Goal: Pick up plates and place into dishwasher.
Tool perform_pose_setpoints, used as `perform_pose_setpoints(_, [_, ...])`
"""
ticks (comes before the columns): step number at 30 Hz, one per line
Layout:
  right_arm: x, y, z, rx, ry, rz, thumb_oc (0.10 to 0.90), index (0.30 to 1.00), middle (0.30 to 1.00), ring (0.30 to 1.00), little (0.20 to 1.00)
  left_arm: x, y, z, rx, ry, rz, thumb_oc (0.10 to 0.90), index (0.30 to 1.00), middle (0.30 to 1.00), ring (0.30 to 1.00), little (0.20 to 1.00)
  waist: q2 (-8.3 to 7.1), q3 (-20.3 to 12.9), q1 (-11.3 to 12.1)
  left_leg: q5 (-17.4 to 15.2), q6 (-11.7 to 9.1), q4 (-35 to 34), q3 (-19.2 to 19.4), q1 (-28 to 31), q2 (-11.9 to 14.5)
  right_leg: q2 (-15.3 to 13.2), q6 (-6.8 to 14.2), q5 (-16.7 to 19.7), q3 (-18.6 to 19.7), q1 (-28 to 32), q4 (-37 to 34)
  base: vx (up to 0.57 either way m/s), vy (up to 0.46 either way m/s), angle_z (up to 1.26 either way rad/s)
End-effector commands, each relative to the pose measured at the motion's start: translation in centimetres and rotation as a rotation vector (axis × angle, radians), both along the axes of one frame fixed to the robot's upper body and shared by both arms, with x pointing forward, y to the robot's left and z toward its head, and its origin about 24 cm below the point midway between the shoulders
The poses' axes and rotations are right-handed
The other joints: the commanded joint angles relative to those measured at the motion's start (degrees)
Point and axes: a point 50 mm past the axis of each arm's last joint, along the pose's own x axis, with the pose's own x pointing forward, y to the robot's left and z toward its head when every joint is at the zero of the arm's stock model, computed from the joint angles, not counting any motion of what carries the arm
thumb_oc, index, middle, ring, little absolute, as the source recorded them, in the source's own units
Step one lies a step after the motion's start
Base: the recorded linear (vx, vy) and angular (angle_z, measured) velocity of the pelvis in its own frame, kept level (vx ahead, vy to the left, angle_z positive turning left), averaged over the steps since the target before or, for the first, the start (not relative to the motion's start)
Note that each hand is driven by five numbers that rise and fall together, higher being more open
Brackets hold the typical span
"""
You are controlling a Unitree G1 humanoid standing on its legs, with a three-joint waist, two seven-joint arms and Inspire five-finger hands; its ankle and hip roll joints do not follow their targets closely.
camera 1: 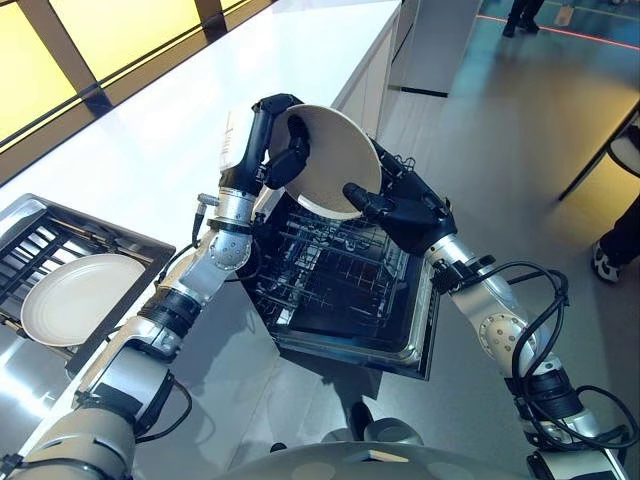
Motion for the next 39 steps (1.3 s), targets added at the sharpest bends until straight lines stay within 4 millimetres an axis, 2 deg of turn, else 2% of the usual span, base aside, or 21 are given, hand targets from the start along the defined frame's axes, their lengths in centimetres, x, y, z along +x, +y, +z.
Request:
perform_pose_setpoints(1, [0.3,2.2,5.5,0.150,-0.266,0.078,0.100,0.300,0.300,0.300,0.200,-0.1,-2.1,3.6,-0.055,-0.165,-0.129,0.100,0.300,0.300,0.300,0.200,-1.52,-4.7,0.0,-2.9,1.8,0.3,0.9,0.1,-2.2,2.3,1.7,-0.4,-2.3,1.3,0.2,0.00,0.000,0.00])
perform_pose_setpoints(10, [0.7,1.8,5.5,0.136,-0.281,0.011,0.100,0.300,0.300,0.300,0.200,-0.5,-3.0,4.0,-0.064,-0.159,-0.165,0.100,0.300,0.300,0.300,0.200,-1.40,-4.5,0.2,-3.1,1.9,0.3,0.5,0.1,-2.3,2.2,1.8,-0.4,-2.4,1.4,0.2,0.00,0.000,0.00])
perform_pose_setpoints(11, [0.7,1.7,5.5,0.128,-0.282,0.003,0.100,0.300,0.300,0.300,0.200,-0.5,-2.9,4.0,-0.063,-0.154,-0.165,0.254,0.432,0.432,0.432,0.354,-1.37,-4.4,0.3,-3.1,1.9,0.3,0.5,0.2,-2.4,2.2,1.8,-0.4,-2.4,1.4,0.2,0.00,0.000,0.00])
perform_pose_setpoints(12, [0.8,1.6,5.5,0.117,-0.284,-0.006,0.100,0.300,0.300,0.300,0.200,-0.5,-2.8,4.0,-0.060,-0.151,-0.166,0.504,0.646,0.646,0.646,0.604,-1.38,-4.4,0.3,-3.2,1.9,0.3,0.5,0.2,-2.4,2.2,1.8,-0.4,-2.4,1.5,0.2,0.00,0.000,0.00])
perform_pose_setpoints(13, [0.9,1.4,5.4,0.106,-0.284,-0.018,0.100,0.300,0.300,0.300,0.200,-0.5,-2.8,4.0,-0.057,-0.149,-0.167,0.718,0.829,0.829,0.829,0.818,-1.34,-4.5,0.3,-3.2,1.9,0.3,0.4,0.2,-2.4,2.2,1.8,-0.4,-2.4,1.5,0.2,0.00,0.000,0.00])
perform_pose_setpoints(14, [0.9,1.2,5.3,0.090,-0.289,-0.032,0.100,0.300,0.300,0.300,0.200,-0.5,-2.7,4.0,-0.053,-0.143,-0.169,0.800,0.900,0.900,0.900,0.900,-1.30,-4.5,0.3,-3.2,1.9,0.3,0.4,0.2,-2.4,2.1,1.8,-0.4,-2.4,1.5,0.2,0.00,0.000,0.00])
perform_pose_setpoints(21, [1.4,-0.5,4.7,-0.039,-0.293,-0.139,0.100,0.300,0.300,0.300,0.200,-0.7,-2.3,4.9,-0.012,-0.101,-0.199,0.800,0.900,0.900,0.900,0.900,-0.93,-4.4,0.9,-3.2,1.8,0.3,-0.2,0.0,-2.4,2.1,1.9,-0.4,-2.6,1.5,0.3,0.00,0.000,0.00])
perform_pose_setpoints(26, [1.8,-2.7,3.9,-0.180,-0.294,-0.270,0.100,0.300,0.300,0.300,0.200,-1.5,-1.4,6.5,0.005,-0.084,-0.206,0.800,0.900,0.900,0.900,0.900,-0.88,-4.2,2.3,-2.4,1.7,0.3,-1.6,-0.7,-2.6,1.9,1.8,0.0,-3.5,1.3,0.2,-0.02,-0.012,0.02])
perform_pose_setpoints(35, [2.0,-5.5,4.8,-0.432,-0.379,-0.507,0.100,0.300,0.300,0.300,0.200,-3.3,0.2,10.3,0.028,-0.131,-0.199,0.800,0.900,0.900,0.900,0.900,-0.55,-3.7,4.8,-2.2,1.6,0.3,-4.7,-1.5,-3.2,1.6,1.8,-0.3,-5.5,1.6,0.2,-0.01,-0.016,0.11])
perform_pose_setpoints(39, [1.8,-6.7,5.0,-0.572,-0.422,-0.577,0.100,0.300,0.300,0.300,0.200,-3.6,1.7,10.5,0.033,-0.046,-0.187,0.800,0.900,0.900,0.900,0.900,-0.37,-3.6,5.9,-2.0,1.6,0.3,-6.1,-1.8,-3.4,1.4,1.8,-0.5,-6.4,1.8,0.3,-0.01,-0.017,0.11])
